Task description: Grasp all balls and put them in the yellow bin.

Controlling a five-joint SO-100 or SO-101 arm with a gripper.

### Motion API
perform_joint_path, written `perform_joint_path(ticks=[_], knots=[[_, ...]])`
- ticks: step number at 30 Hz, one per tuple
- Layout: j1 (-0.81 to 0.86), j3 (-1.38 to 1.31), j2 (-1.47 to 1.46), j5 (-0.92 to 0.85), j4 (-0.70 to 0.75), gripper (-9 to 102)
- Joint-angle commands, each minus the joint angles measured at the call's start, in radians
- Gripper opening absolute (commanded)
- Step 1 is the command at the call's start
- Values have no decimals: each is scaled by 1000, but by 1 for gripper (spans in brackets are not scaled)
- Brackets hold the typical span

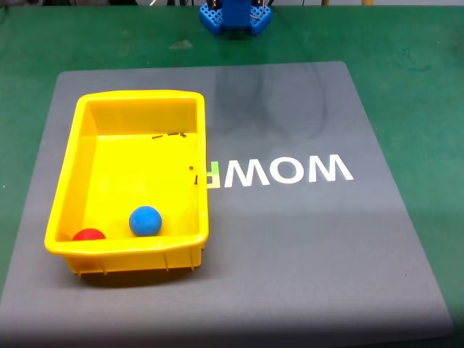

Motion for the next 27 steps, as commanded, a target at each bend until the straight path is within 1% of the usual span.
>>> perform_joint_path(ticks=[1,6,8,14,21,24,27], knots=[[-38,339,278,-40,-6,24],[-34,752,594,-100,-6,6],[-26,873,698,-107,20,0],[-17,1147,969,-86,160,0],[23,1379,1239,-64,379,0],[29,1445,1252,-34,396,0],[37,1496,1252,-18,359,0]])
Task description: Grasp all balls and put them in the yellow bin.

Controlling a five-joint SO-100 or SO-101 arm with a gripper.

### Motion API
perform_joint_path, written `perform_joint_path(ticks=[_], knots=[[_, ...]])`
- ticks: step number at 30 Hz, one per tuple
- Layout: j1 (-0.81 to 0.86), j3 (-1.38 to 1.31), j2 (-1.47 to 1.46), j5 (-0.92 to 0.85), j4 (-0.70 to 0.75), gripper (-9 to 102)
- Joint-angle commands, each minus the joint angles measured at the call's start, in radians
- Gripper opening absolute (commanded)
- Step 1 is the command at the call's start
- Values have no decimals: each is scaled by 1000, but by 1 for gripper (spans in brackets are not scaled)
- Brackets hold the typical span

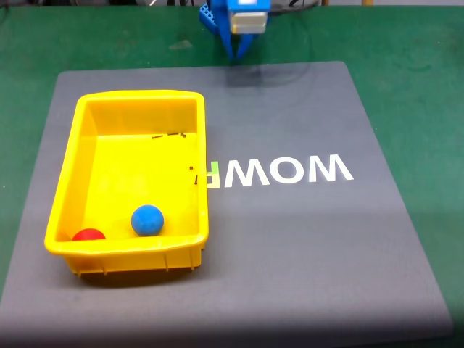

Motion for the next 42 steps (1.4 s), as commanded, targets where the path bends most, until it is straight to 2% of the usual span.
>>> perform_joint_path(ticks=[1,4,26,42], knots=[[20,49,11,-2,-23,0],[61,114,15,-6,-49,0],[8,120,14,72,-61,0],[6,133,12,37,-64,0]])
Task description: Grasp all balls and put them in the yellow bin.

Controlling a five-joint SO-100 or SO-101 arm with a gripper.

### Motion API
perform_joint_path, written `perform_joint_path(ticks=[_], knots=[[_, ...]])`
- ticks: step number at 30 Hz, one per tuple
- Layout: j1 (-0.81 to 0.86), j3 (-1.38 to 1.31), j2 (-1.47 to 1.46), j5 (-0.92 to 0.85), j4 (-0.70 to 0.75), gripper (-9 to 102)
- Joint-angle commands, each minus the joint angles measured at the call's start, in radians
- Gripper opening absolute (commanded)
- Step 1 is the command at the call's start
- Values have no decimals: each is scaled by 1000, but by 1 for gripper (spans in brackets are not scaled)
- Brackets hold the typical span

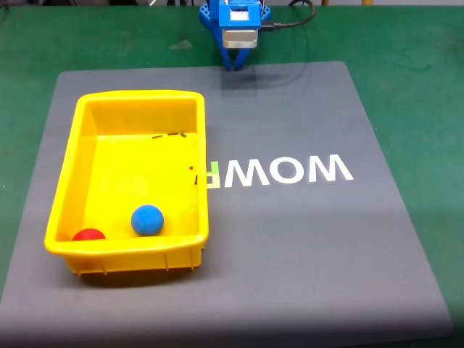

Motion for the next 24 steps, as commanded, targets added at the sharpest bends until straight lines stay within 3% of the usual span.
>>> perform_joint_path(ticks=[1,24], knots=[[-9,28,9,-5,-11,0],[-2,28,9,0,-12,0]])
